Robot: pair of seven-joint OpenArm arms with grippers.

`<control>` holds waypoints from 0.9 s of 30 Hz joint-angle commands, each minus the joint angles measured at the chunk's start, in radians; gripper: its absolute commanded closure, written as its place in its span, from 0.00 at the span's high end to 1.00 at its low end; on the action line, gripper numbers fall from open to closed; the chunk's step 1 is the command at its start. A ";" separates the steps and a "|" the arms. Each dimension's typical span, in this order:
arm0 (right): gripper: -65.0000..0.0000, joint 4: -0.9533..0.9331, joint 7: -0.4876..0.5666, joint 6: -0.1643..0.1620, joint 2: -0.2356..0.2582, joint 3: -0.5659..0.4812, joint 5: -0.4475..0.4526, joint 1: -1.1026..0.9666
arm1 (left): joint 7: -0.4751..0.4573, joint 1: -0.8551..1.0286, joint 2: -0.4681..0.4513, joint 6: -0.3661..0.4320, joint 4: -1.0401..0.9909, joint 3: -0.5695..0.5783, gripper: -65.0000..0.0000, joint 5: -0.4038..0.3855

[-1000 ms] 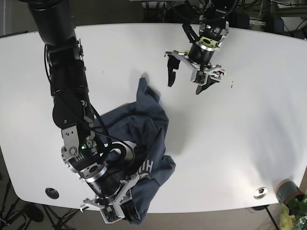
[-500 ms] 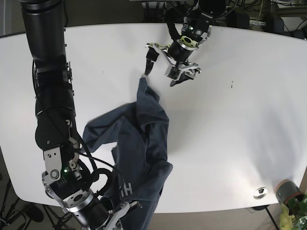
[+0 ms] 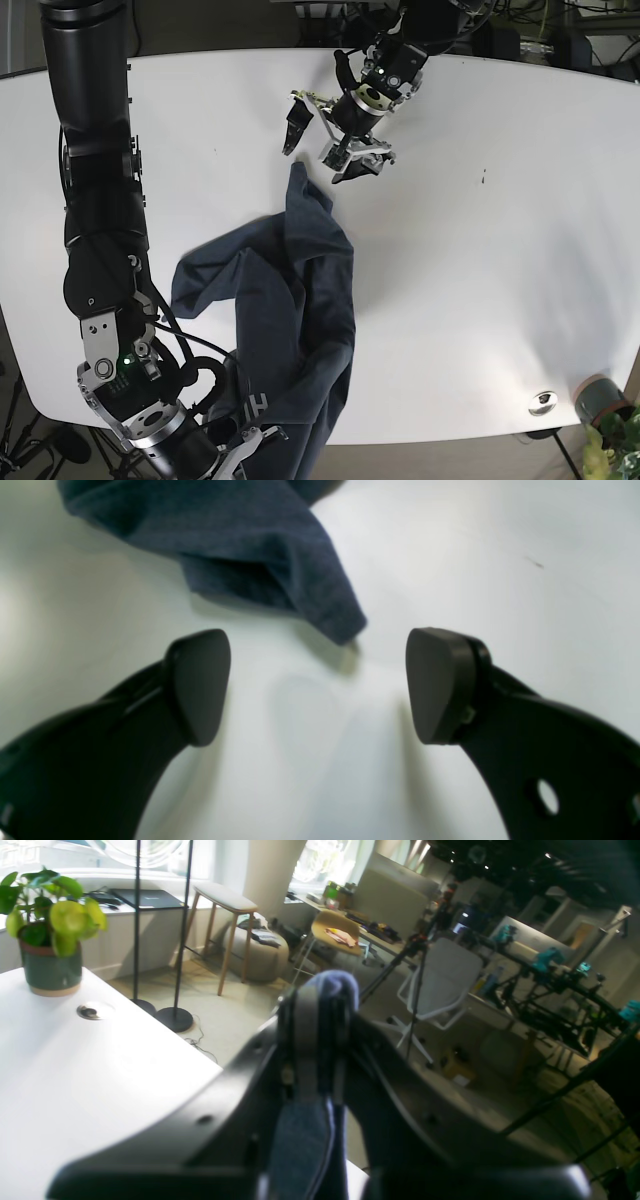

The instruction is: Fold the T-shirt properly

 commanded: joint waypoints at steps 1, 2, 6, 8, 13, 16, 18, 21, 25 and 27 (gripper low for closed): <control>0.00 0.014 0.038 -0.009 0.002 0.011 0.000 0.028 | -0.020 -0.024 0.036 -0.004 -0.010 0.003 0.80 0.001; 0.00 0.014 0.038 -0.009 0.002 0.011 0.000 0.025 | -0.020 -0.031 0.044 -0.004 -0.022 0.002 0.80 0.001; 0.00 0.014 0.038 -0.009 0.002 0.011 0.000 0.018 | -0.018 -0.080 0.065 -0.004 -0.103 0.005 0.80 0.001; 0.00 0.014 0.038 -0.009 0.002 0.011 0.000 0.016 | -0.018 -0.097 0.079 -0.004 -0.136 0.009 0.80 0.001; 0.00 0.014 0.038 -0.009 0.002 0.013 0.000 0.007 | -0.018 -0.102 0.093 0.022 -0.153 0.009 0.75 0.001; 0.00 0.014 0.038 -0.009 0.002 0.013 -0.005 0.005 | -0.018 -0.105 0.091 0.067 -0.162 0.009 0.59 0.001; 0.00 0.014 0.038 -0.009 0.002 0.013 -0.008 0.004 | -0.018 -0.109 0.091 0.079 -0.189 0.009 0.40 0.001; 0.00 0.014 0.038 -0.009 0.002 0.014 -0.008 0.004 | -0.018 -0.134 0.091 0.081 -0.223 0.008 0.17 0.001; 0.00 0.014 0.038 -0.009 0.008 0.039 -0.006 -0.002 | -0.018 -0.134 0.091 0.081 -0.245 -0.025 0.00 0.001; 0.00 0.014 0.038 -0.009 0.018 0.062 -0.003 -0.013 | -0.018 -0.131 0.091 0.081 -0.235 -0.067 0.00 0.000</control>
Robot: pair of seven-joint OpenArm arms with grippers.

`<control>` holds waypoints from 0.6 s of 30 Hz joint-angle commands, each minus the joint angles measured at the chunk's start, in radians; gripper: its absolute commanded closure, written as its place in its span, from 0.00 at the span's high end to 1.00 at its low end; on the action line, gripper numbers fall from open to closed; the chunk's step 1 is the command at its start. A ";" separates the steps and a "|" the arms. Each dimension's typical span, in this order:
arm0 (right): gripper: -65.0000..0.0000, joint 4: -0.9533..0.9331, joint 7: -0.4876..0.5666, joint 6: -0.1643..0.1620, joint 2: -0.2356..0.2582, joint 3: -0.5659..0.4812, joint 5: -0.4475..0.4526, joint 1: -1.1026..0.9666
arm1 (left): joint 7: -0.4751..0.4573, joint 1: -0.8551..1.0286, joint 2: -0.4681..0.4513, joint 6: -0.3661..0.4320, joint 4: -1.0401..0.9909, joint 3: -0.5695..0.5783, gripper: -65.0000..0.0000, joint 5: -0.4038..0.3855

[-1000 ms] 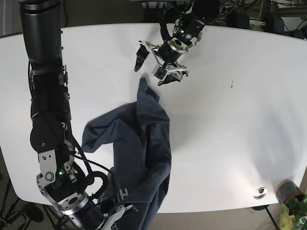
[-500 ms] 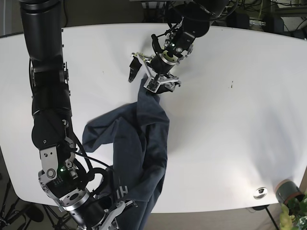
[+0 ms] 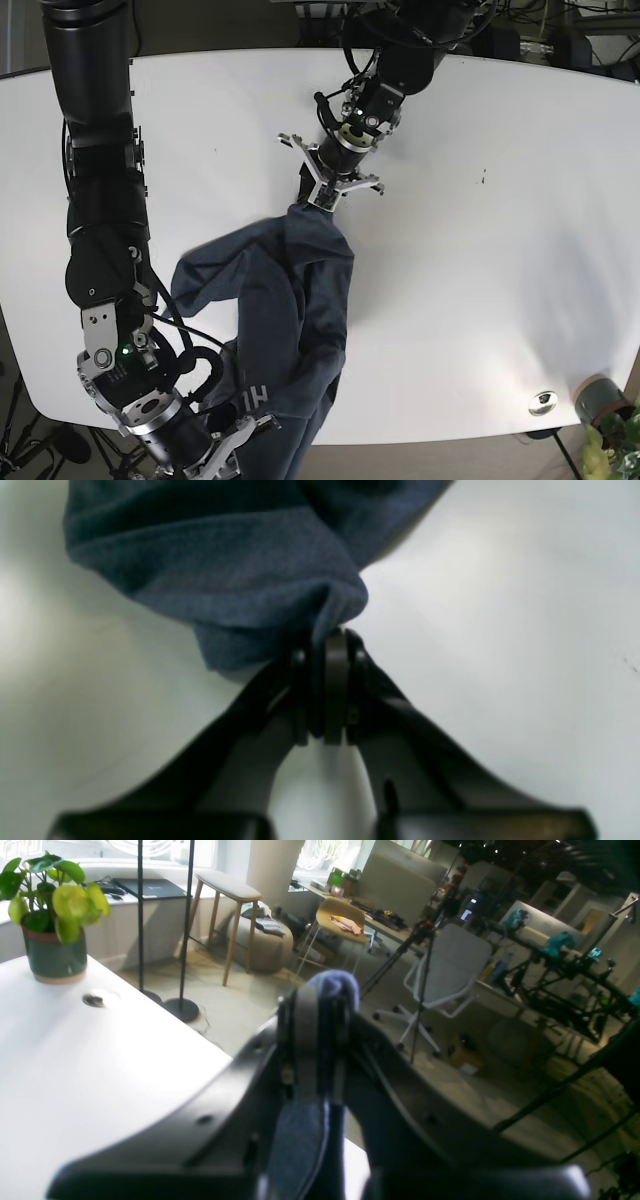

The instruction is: Fold the T-shirt properly

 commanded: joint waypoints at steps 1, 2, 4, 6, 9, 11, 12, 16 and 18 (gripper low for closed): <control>0.00 0.015 0.035 -0.013 0.015 0.035 -0.002 0.034 | 0.038 0.007 -0.006 0.013 0.026 -0.047 0.00 0.003; 0.00 0.015 0.035 -0.013 0.015 0.041 -0.004 0.033 | 0.038 0.014 -0.009 0.013 0.039 -0.065 0.00 0.003; 0.00 0.014 0.035 -0.013 0.035 0.063 -0.005 0.031 | 0.038 0.041 -0.050 0.013 0.090 -0.127 0.00 0.003; 0.00 0.008 0.035 -0.013 0.048 0.070 -0.002 0.031 | 0.038 0.047 -0.070 0.012 0.127 -0.174 0.00 0.000; 0.00 -0.029 0.035 -0.013 0.064 0.075 -0.002 0.036 | 0.038 0.047 -0.087 0.012 0.164 -0.259 0.00 0.000; 0.00 -0.054 0.035 -0.015 0.081 0.076 -0.002 0.047 | 0.039 0.045 -0.093 0.008 0.179 -0.320 0.00 0.000; 0.00 -0.066 0.035 -0.015 0.086 0.076 -0.002 0.059 | 0.046 0.044 -0.093 0.008 0.187 -0.348 0.00 0.000; 0.00 -0.160 0.040 -0.015 0.091 0.076 -0.005 0.102 | 0.118 -0.002 -0.105 -0.018 0.247 -0.455 0.00 0.000; 0.00 -0.243 0.040 -0.015 0.089 0.076 -0.007 0.140 | 0.184 -0.041 -0.110 -0.048 0.285 -0.515 0.00 -0.001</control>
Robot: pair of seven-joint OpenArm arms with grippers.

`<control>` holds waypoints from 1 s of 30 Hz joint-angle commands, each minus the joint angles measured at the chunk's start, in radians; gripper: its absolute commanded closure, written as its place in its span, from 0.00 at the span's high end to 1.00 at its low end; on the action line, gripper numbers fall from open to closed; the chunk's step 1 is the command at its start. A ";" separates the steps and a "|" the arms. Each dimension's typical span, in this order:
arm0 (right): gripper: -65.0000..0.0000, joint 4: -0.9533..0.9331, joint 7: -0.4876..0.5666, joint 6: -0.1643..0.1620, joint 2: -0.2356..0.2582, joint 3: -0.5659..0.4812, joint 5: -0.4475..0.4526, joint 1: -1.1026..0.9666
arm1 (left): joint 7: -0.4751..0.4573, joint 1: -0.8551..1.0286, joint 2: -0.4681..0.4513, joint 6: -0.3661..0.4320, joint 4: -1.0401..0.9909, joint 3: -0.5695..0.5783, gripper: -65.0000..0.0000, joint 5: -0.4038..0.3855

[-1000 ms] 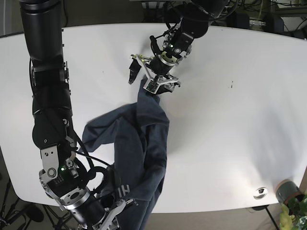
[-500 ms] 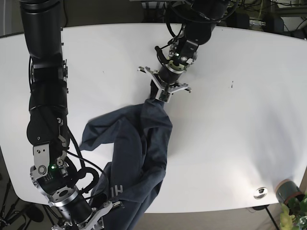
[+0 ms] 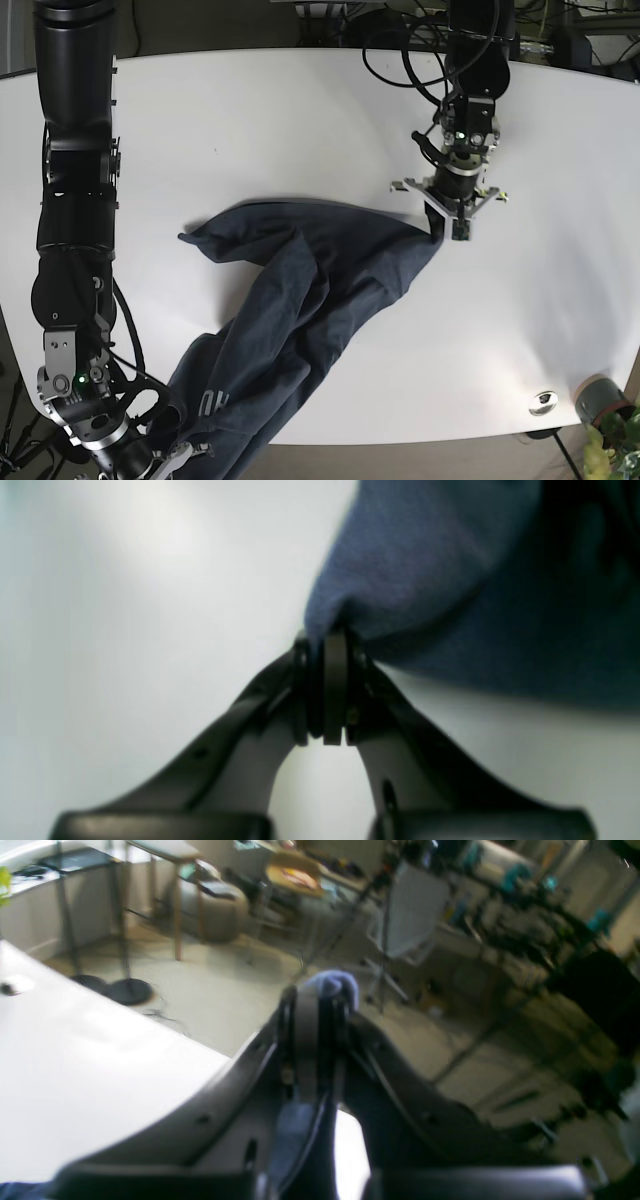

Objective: Fold the T-shirt properly
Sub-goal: 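Raise the shirt with both grippers and spread them apart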

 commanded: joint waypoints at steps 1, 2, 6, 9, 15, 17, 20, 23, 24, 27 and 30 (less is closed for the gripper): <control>0.00 -0.067 0.036 -0.010 0.005 0.008 0.008 0.075 | 0.034 -0.049 -0.013 -0.019 0.071 -0.063 0.00 0.002; 0.00 -0.091 0.036 -0.010 0.005 0.008 0.008 0.087 | 0.055 -0.063 -0.013 -0.028 0.085 -0.086 0.00 0.002; 0.00 -0.197 0.037 -0.008 0.005 0.008 0.006 0.156 | 0.150 -0.146 -0.016 -0.081 0.133 -0.180 0.00 0.003; 0.00 -0.276 0.069 -0.008 0.005 0.006 0.008 0.209 | 0.212 -0.229 -0.033 -0.112 0.140 -0.241 0.00 0.005; 0.00 -0.374 0.083 -0.007 0.004 0.006 0.009 0.328 | 0.308 -0.384 -0.101 -0.140 0.159 -0.303 0.00 0.003; 0.00 -0.389 0.085 -0.007 0.004 0.006 0.009 0.367 | 0.337 -0.427 -0.127 -0.140 0.176 -0.306 0.00 0.002; 0.00 -0.389 0.080 -0.007 0.009 0.005 0.011 0.398 | 0.385 -0.502 -0.168 -0.141 0.211 -0.321 0.00 0.002; 0.00 -0.389 0.077 -0.007 0.012 0.005 0.011 0.398 | 0.445 -0.586 -0.213 -0.154 0.222 -0.349 0.00 0.002; 0.00 -0.389 0.068 -0.007 0.013 0.005 0.011 0.398 | 0.465 -0.617 -0.225 -0.170 0.220 -0.360 0.00 0.002; 0.00 -0.381 0.028 0.005 0.024 0.005 0.011 0.398 | 0.526 -0.697 -0.248 -0.226 0.217 -0.401 0.00 0.002; 0.00 -0.326 -0.021 0.028 0.030 0.009 0.012 0.398 | 0.575 -0.711 -0.254 -0.264 0.220 -0.427 0.00 0.003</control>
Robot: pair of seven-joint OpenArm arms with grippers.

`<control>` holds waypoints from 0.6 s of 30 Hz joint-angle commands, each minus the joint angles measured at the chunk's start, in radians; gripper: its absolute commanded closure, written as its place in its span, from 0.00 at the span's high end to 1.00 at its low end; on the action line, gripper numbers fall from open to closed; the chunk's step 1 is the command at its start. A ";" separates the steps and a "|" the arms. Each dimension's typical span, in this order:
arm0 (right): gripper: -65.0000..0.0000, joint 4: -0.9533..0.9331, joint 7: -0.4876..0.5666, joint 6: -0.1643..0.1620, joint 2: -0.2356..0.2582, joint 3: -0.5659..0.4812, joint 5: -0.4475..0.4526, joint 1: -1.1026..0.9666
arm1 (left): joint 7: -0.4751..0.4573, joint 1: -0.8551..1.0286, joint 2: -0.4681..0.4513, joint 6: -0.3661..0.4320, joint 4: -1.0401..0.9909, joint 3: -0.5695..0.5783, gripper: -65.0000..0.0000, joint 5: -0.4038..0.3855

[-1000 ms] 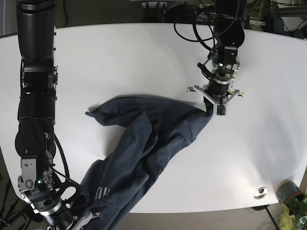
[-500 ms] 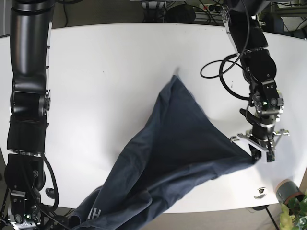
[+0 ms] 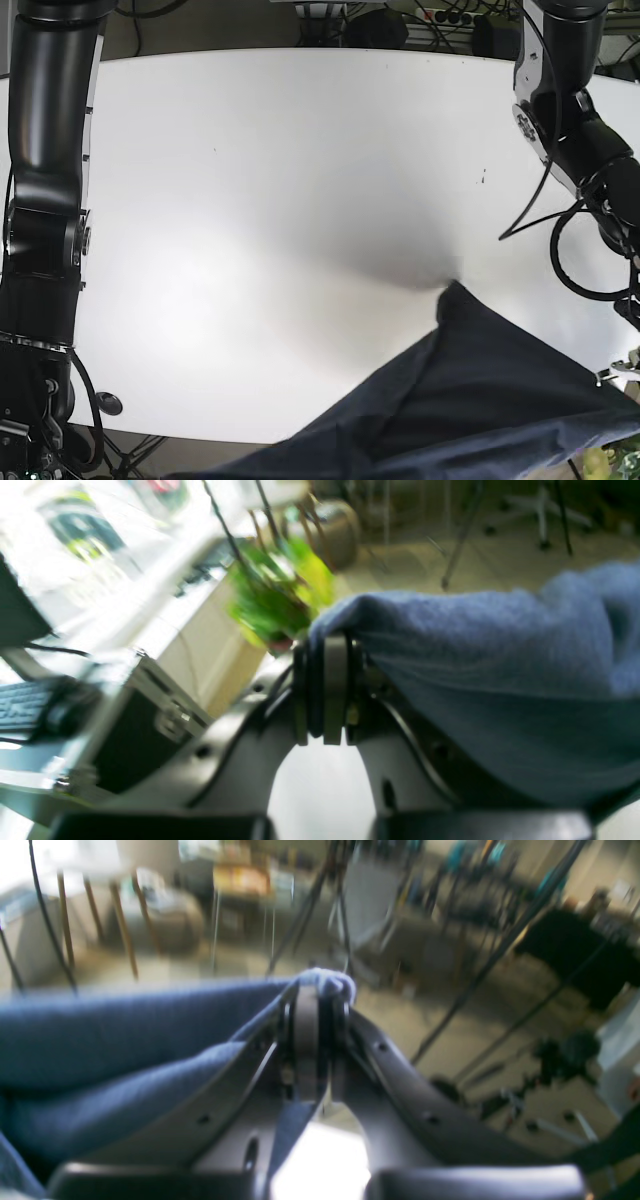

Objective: Fold the T-shirt properly
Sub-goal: 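Raise the shirt with both grippers and spread them apart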

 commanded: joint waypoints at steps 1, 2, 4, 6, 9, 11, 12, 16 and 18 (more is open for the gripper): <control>0.00 0.086 0.013 -0.002 0.016 0.023 0.005 0.058 | 0.020 -0.015 -0.008 -0.019 0.016 -0.004 0.00 0.001; 0.00 0.112 -0.002 -0.001 0.022 0.053 0.005 0.058 | 0.023 -0.013 -0.008 -0.023 0.013 -0.006 0.00 0.001; 0.00 0.158 -0.030 -0.001 0.017 0.118 0.005 0.027 | 0.023 0.007 -0.008 -0.023 0.010 -0.007 0.00 0.003; 0.00 0.207 -0.055 0.001 0.014 0.156 0.005 -0.036 | 0.021 0.057 -0.008 -0.023 0.016 -0.007 0.00 0.000; 0.00 0.299 -0.085 0.001 0.020 0.185 0.005 -0.140 | 0.018 0.120 -0.006 -0.025 0.016 -0.012 0.00 0.000; 0.00 0.328 -0.084 0.001 0.017 0.215 0.005 -0.231 | 0.004 0.162 0.000 -0.036 0.007 -0.035 0.00 0.000; 0.00 0.338 -0.082 0.001 0.014 0.227 0.005 -0.268 | -0.009 0.183 0.001 -0.043 0.002 -0.039 0.00 0.000; 0.00 0.430 -0.082 0.001 0.011 0.261 0.022 -0.415 | -0.063 0.275 0.012 -0.053 -0.002 -0.044 0.00 0.000; 0.00 0.459 -0.082 0.001 0.011 0.287 0.052 -0.492 | -0.085 0.320 0.014 -0.053 -0.010 -0.044 0.00 0.000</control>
